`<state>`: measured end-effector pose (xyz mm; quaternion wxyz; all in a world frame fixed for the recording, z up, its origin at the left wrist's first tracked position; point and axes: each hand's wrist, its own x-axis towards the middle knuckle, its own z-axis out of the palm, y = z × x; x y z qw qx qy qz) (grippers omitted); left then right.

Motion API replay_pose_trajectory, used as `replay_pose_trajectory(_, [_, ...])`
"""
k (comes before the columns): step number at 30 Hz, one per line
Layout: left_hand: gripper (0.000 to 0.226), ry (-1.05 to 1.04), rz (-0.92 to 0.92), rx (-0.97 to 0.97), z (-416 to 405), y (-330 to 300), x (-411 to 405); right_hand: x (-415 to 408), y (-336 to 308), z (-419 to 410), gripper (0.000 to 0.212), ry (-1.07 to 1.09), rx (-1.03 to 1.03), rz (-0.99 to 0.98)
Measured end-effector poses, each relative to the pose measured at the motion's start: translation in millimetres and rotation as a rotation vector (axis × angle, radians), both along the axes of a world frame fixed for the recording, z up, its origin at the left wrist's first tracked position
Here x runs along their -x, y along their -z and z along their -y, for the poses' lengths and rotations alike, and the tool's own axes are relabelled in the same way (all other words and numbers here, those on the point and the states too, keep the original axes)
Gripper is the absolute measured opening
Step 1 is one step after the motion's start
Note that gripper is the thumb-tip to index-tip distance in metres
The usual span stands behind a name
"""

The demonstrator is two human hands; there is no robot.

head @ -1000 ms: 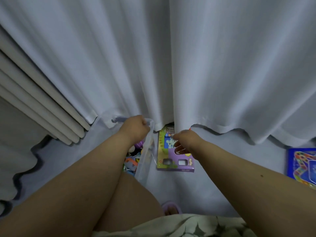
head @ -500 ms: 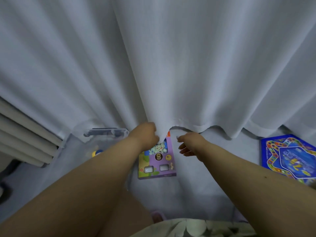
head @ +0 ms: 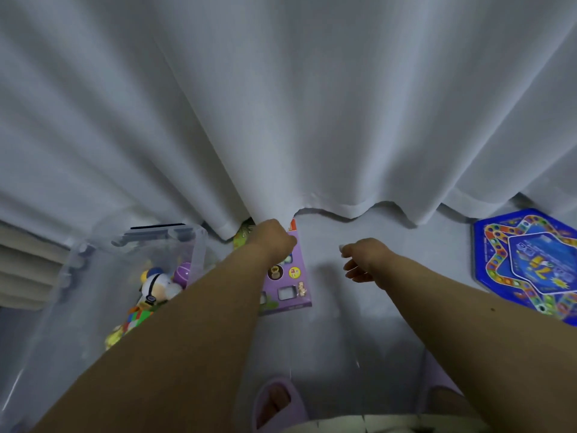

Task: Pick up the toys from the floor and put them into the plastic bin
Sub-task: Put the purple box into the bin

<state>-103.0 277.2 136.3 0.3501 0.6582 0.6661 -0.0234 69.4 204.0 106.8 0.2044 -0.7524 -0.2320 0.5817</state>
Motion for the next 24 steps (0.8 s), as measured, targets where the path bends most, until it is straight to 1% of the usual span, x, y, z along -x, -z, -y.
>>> replay_pose_trajectory(1, [0.019, -0.017, -0.014, 0.022, 0.5, 13.2, 4.2, -2.1, 7.5, -0.6, 0.033, 0.006, 0.021, 0.005])
replay_pose_trajectory(4, [0.030, -0.164, 0.052, 0.091, 3.3, 48.7, 22.9, -3.6, 31.1, -2.9, 0.034, 0.005, 0.074, 0.015])
replay_pose_trajectory(5, [0.031, -0.283, 0.084, 0.150, 5.3, 55.4, 27.3, -2.2, 37.7, -4.3, 0.034, -0.004, 0.092, 0.020])
replay_pose_trajectory(6, [0.032, -0.303, 0.056, 0.183, 5.3, 61.9, 30.5, 0.1, 44.4, -6.1, 0.033, -0.012, 0.108, 0.024])
replay_pose_trajectory(8, [0.028, -0.352, 0.038, 0.177, 5.3, 77.4, 38.5, 6.8, 57.0, -9.8, 0.031, -0.024, 0.127, 0.025])
replay_pose_trajectory(9, [0.028, -0.414, 0.077, 0.193, 5.5, 84.8, 41.4, 11.3, 62.5, -12.1, 0.030, -0.036, 0.132, 0.025])
replay_pose_trajectory(11, [0.028, -0.540, 0.220, 0.249, 7.0, 95.8, 46.3, 22.1, 73.1, -17.8, 0.028, -0.085, 0.133, 0.021])
replay_pose_trajectory(12, [0.035, -0.604, 0.276, 0.270, 7.2, 102.3, 48.3, 28.4, 76.6, -20.8, 0.027, -0.116, 0.135, 0.014])
replay_pose_trajectory(14, [0.064, -0.677, 0.349, 0.287, 6.7, 120.2, 54.9, 40.4, 81.0, -26.1, 0.024, -0.225, 0.127, 0.013])
replay_pose_trajectory(15, [0.069, -0.702, 0.386, 0.287, 6.3, 132.5, 59.4, 45.3, 83.2, -27.6, 0.025, -0.292, 0.119, 0.019])
replay_pose_trajectory(16, [0.066, -0.717, 0.401, 0.293, 5.3, 148.6, 65.6, 49.8, 85.2, -28.6, 0.028, -0.347, 0.111, 0.021])
replay_pose_trajectory(17, [0.059, -0.725, 0.412, 0.310, 7.1, 148.3, 66.0, 53.8, 87.0, -28.7, 0.031, -0.399, 0.098, 0.021])
replay_pose_trajectory(18, [0.047, -0.740, 0.408, 0.330, 8.4, 147.7, 66.4, 57.2, 89.2, -27.6, 0.033, -0.422, 0.094, 0.002])
replay_pose_trajectory(20, [0.015, -0.793, 0.430, 0.363, 10.0, 143.6, 66.6, 63.3, 93.5, -23.7, 0.036, -0.423, 0.099, -0.063])
replay_pose_trajectory(21, [0.007, -0.801, 0.435, 0.381, 10.1, 144.7, 66.6, 65.5, 96.3, -21.7, 0.037, -0.416, 0.101, -0.092])
replay_pose_trajectory(22, [0.011, -0.810, 0.440, 0.394, 9.0, 147.6, 68.3, 67.5, 99.9, -20.1, 0.037, -0.404, 0.106, -0.117])
replay_pose_trajectory(24, [0.011, -0.817, 0.422, 0.412, 3.9, 153.3, 71.1, 69.5, 104.0, -19.9, 0.033, -0.367, 0.104, -0.144])
